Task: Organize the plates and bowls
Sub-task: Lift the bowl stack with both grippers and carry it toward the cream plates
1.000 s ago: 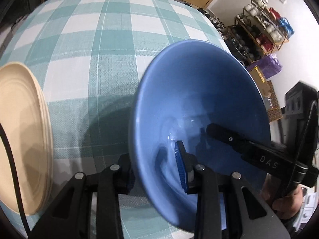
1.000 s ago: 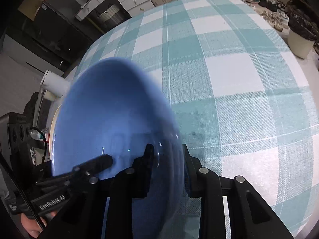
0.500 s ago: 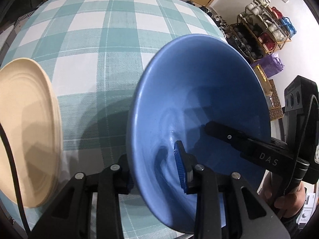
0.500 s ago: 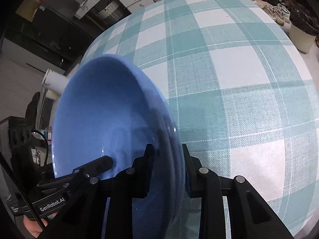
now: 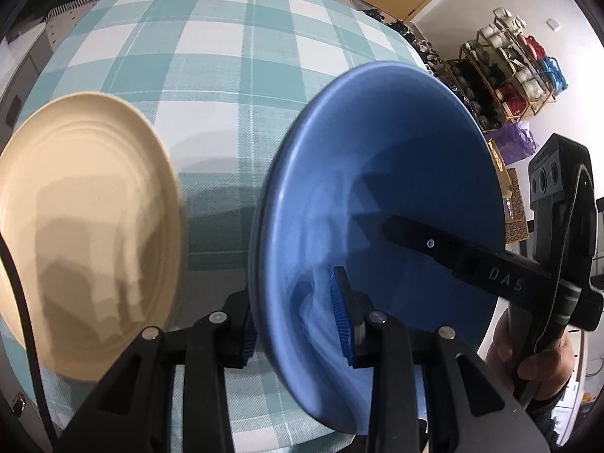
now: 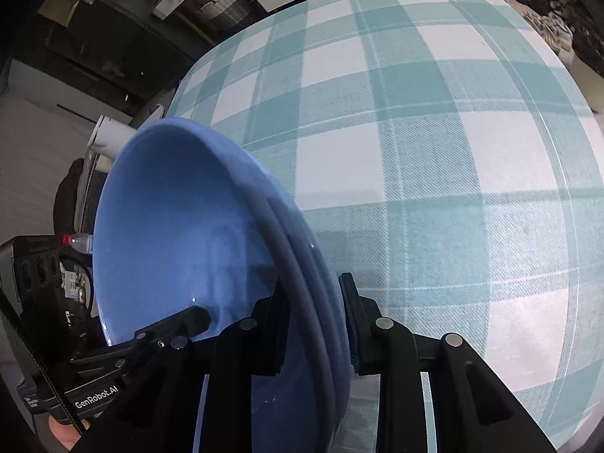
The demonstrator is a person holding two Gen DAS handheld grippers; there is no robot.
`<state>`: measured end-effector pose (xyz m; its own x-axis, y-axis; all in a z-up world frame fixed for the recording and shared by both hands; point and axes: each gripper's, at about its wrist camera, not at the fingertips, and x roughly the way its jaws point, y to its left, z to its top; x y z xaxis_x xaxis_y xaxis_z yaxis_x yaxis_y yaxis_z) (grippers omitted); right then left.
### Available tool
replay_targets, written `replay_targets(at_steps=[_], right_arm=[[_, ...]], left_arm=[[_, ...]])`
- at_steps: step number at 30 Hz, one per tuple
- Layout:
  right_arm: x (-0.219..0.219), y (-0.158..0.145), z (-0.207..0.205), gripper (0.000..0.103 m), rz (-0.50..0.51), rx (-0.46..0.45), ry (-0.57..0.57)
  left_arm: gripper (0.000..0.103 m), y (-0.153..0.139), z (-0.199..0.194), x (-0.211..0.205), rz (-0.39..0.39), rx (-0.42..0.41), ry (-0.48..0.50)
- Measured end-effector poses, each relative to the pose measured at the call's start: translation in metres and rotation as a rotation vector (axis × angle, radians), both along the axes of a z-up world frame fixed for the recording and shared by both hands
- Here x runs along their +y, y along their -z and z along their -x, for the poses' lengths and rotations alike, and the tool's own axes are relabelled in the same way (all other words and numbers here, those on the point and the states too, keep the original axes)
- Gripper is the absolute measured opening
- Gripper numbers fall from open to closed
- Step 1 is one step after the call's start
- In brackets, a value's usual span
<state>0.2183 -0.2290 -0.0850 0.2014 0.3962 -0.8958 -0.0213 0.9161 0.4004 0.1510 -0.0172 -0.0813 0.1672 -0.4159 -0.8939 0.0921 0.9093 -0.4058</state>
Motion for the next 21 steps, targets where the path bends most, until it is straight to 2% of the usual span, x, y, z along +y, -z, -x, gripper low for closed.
replay_targets(at_steps=[8, 13, 21], right_arm=[[0.024, -0.024, -0.009, 0.026, 0.023, -0.016, -0.055], [0.041, -0.038, -0.011, 0.026, 0.025, -0.040, -0.083], [0.052, -0.040, -0.011, 0.026, 0.007, -0.034, -0.083]], left_arm=[[0.032, -0.012, 0.002, 0.018, 0.013, 0.021, -0.019], [0.032, -0.020, 0.006, 0.027, -0.003, -0.002, -0.042], [0.032, -0.026, 0.004, 0.039, -0.002, -0.008, -0.063]])
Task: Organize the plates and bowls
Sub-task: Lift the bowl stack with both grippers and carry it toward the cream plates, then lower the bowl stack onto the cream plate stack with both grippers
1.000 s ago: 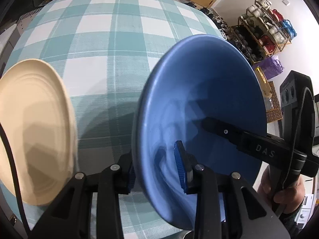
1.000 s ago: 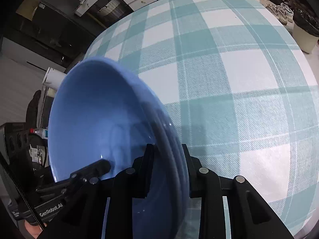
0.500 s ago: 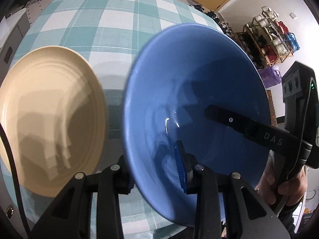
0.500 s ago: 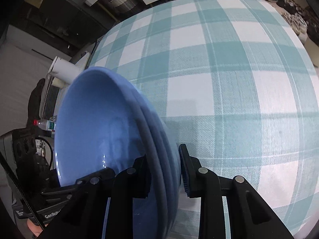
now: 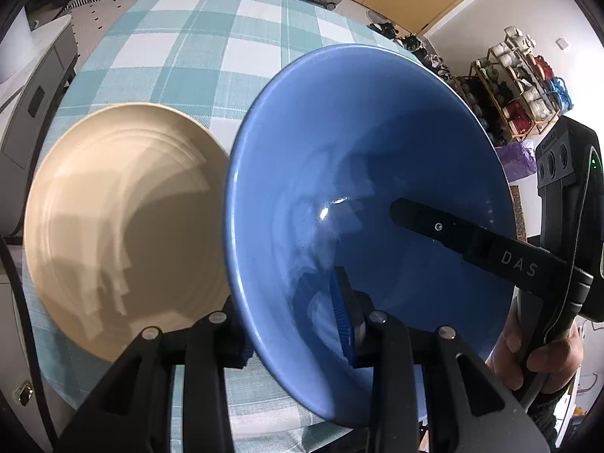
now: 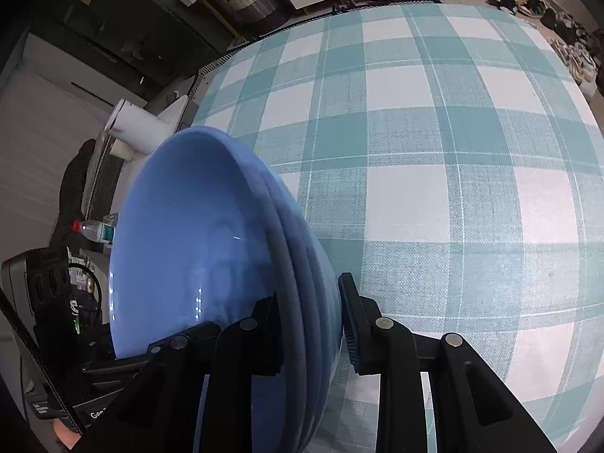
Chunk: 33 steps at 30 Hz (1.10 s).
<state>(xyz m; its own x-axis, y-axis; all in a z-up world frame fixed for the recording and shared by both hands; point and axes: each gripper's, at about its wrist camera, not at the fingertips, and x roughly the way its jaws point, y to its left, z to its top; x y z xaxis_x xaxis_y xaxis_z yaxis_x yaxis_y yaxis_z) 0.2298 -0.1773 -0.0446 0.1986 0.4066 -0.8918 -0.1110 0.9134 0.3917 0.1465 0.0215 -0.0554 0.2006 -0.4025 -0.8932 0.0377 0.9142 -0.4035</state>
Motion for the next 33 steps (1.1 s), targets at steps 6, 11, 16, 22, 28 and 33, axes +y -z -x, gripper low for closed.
replay_targets(at_steps=[6, 11, 16, 22, 28, 33], right_arm=[[0.017, -0.014, -0.004, 0.026, 0.007, -0.025, -0.032], [0.040, -0.021, -0.006, 0.026, -0.012, -0.032, -0.064], [0.073, -0.018, -0.008, 0.026, -0.052, -0.019, -0.106], [0.121, -0.002, -0.007, 0.026, -0.069, 0.015, -0.176], [0.152, 0.022, -0.005, 0.026, -0.063, 0.048, -0.218], [0.164, 0.035, -0.003, 0.026, -0.049, 0.054, -0.230]], left_arm=[[0.032, -0.013, -0.002, 0.016, -0.004, -0.026, -0.028], [0.032, -0.017, 0.001, 0.044, -0.006, -0.033, -0.078], [0.032, -0.017, 0.009, 0.077, -0.031, -0.032, -0.138], [0.033, -0.011, 0.019, 0.114, -0.059, -0.031, -0.215], [0.033, 0.006, 0.021, 0.136, -0.076, -0.011, -0.254], [0.033, 0.021, 0.020, 0.144, -0.073, 0.005, -0.263]])
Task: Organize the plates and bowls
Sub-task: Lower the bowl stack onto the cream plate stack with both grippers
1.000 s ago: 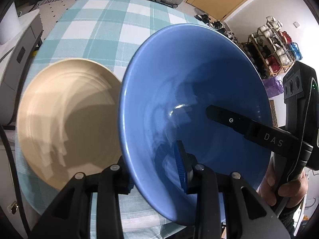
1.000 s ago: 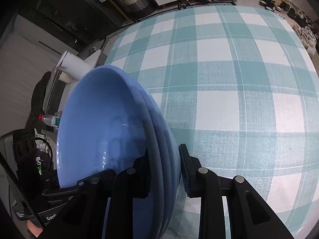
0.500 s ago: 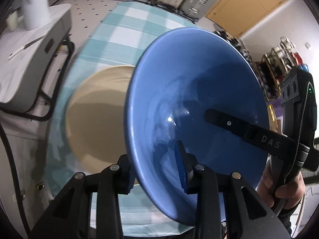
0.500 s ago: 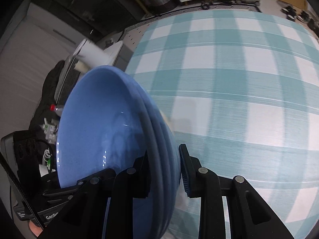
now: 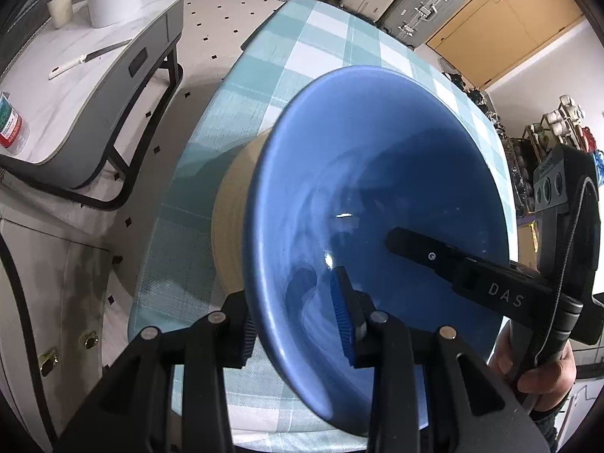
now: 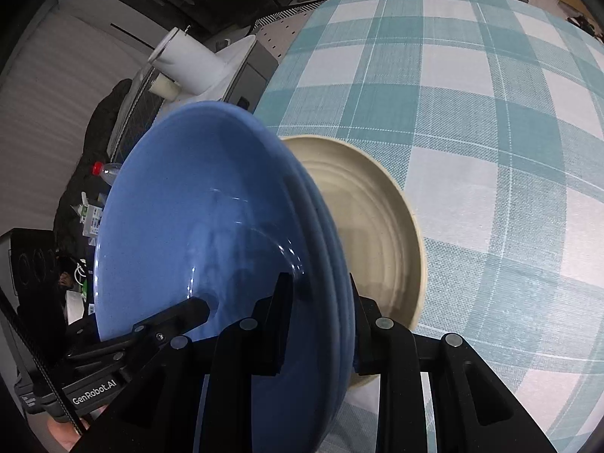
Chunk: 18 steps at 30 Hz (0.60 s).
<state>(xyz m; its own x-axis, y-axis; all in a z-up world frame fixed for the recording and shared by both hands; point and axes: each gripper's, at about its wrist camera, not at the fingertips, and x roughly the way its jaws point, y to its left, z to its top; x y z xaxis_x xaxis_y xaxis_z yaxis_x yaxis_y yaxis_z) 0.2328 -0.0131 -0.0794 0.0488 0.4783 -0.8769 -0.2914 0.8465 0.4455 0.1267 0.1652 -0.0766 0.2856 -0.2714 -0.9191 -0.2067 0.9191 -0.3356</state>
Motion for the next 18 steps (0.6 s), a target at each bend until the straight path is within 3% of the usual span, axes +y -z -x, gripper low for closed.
replay_targets(at_steps=[12, 18], right_arm=[[0.013, 0.018, 0.004, 0.026, 0.039, -0.027, -0.022], [0.020, 0.012, 0.007, 0.026, 0.075, -0.107, -0.036]], left_arm=[[0.033, 0.017, -0.002, 0.002, -0.060, -0.017, -0.006], [0.033, 0.018, -0.001, 0.002, -0.057, -0.026, -0.008]])
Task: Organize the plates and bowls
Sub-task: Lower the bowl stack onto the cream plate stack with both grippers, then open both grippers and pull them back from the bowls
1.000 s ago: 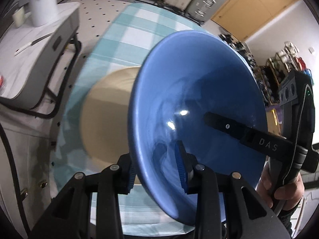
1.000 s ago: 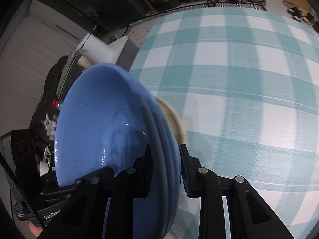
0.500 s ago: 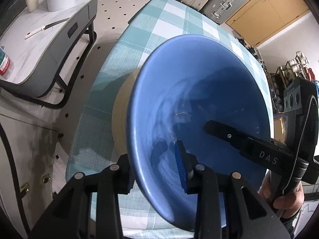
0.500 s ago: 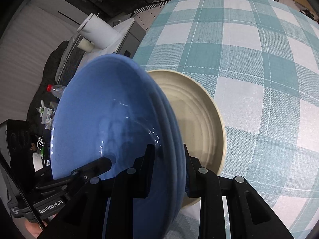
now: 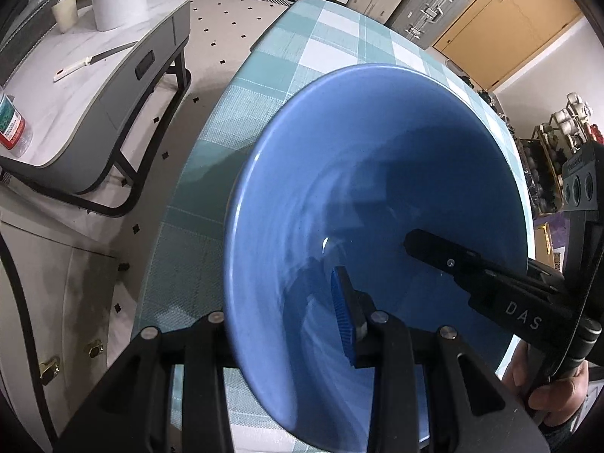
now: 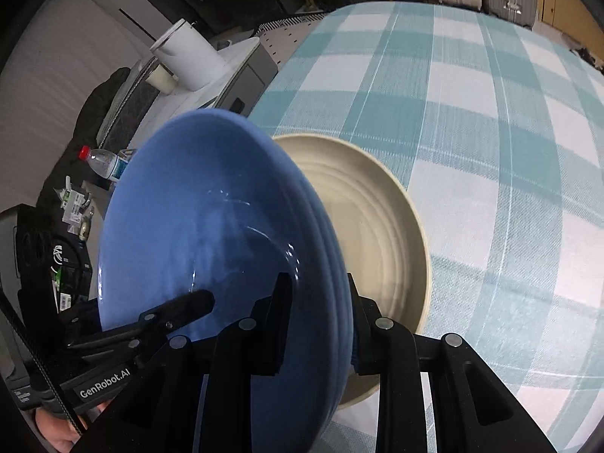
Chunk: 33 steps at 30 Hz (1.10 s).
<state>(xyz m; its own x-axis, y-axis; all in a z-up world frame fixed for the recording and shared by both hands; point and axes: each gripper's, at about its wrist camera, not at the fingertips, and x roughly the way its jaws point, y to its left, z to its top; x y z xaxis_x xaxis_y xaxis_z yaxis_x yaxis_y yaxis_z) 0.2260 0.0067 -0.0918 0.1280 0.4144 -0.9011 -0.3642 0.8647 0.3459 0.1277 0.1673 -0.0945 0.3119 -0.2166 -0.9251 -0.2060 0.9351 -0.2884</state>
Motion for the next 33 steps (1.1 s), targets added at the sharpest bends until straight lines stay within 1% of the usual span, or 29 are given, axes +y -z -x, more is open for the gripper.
replay_targets(at_steps=[4, 5, 6, 7, 8, 10, 11, 14, 16, 19, 23, 25, 28, 29, 30, 31, 32, 33], right_arm=[[0.001, -0.001, -0.001, 0.026, -0.011, -0.002, 0.009], [-0.001, -0.002, -0.001, 0.026, -0.011, -0.006, 0.014], [-0.008, -0.004, 0.000, 0.026, -0.014, -0.014, 0.017], [-0.010, -0.007, 0.001, 0.026, -0.019, -0.025, 0.020], [-0.012, -0.009, 0.001, 0.027, -0.023, -0.038, 0.025], [-0.022, -0.018, 0.002, 0.030, -0.032, -0.057, 0.035], [-0.025, -0.022, 0.002, 0.034, -0.049, -0.067, 0.042], [-0.032, -0.032, 0.005, 0.041, -0.069, -0.107, 0.061], [-0.033, -0.035, 0.006, 0.042, -0.075, -0.115, 0.061], [-0.034, -0.034, 0.006, 0.042, -0.084, -0.100, 0.057], [-0.036, -0.039, 0.010, 0.042, -0.089, -0.122, 0.062], [-0.039, -0.045, 0.013, 0.042, -0.095, -0.152, 0.068], [-0.045, -0.061, 0.021, 0.042, -0.120, -0.223, 0.068], [-0.046, -0.067, 0.025, 0.045, -0.127, -0.250, 0.065], [-0.048, -0.073, 0.030, 0.050, -0.133, -0.279, 0.062], [-0.050, -0.080, 0.035, 0.051, -0.143, -0.311, 0.057], [-0.053, -0.087, 0.043, 0.051, -0.154, -0.351, 0.050], [-0.055, -0.092, 0.048, 0.051, -0.157, -0.382, 0.045]], left_arm=[[0.037, -0.003, 0.001, 0.001, -0.009, -0.015, -0.005], [0.039, -0.005, 0.002, 0.002, -0.023, -0.020, -0.010], [0.044, -0.006, 0.003, 0.004, -0.038, -0.023, -0.017], [0.046, -0.007, 0.004, 0.006, -0.044, -0.032, -0.025], [0.049, -0.010, 0.005, 0.008, -0.056, -0.041, -0.037], [0.054, -0.014, 0.009, 0.012, -0.086, -0.066, -0.064], [0.056, -0.018, 0.011, 0.014, -0.099, -0.080, -0.077], [0.057, -0.024, 0.016, 0.015, -0.093, -0.103, -0.079], [0.057, -0.024, 0.016, 0.014, -0.096, -0.103, -0.076], [0.057, -0.028, 0.018, 0.015, -0.089, -0.116, -0.082], [0.057, -0.034, 0.022, 0.017, -0.113, -0.130, -0.100], [0.057, -0.041, 0.026, 0.019, -0.142, -0.159, -0.115], [0.057, -0.058, 0.038, 0.020, -0.164, -0.241, -0.147], [0.057, -0.065, 0.044, 0.018, -0.171, -0.282, -0.157], [0.059, -0.071, 0.049, 0.016, -0.182, -0.320, -0.162], [0.060, -0.079, 0.055, 0.011, -0.205, -0.363, -0.167], [0.068, -0.084, 0.059, 0.008, -0.220, -0.394, -0.168], [0.082, -0.090, 0.064, 0.002, -0.239, -0.436, -0.166]])
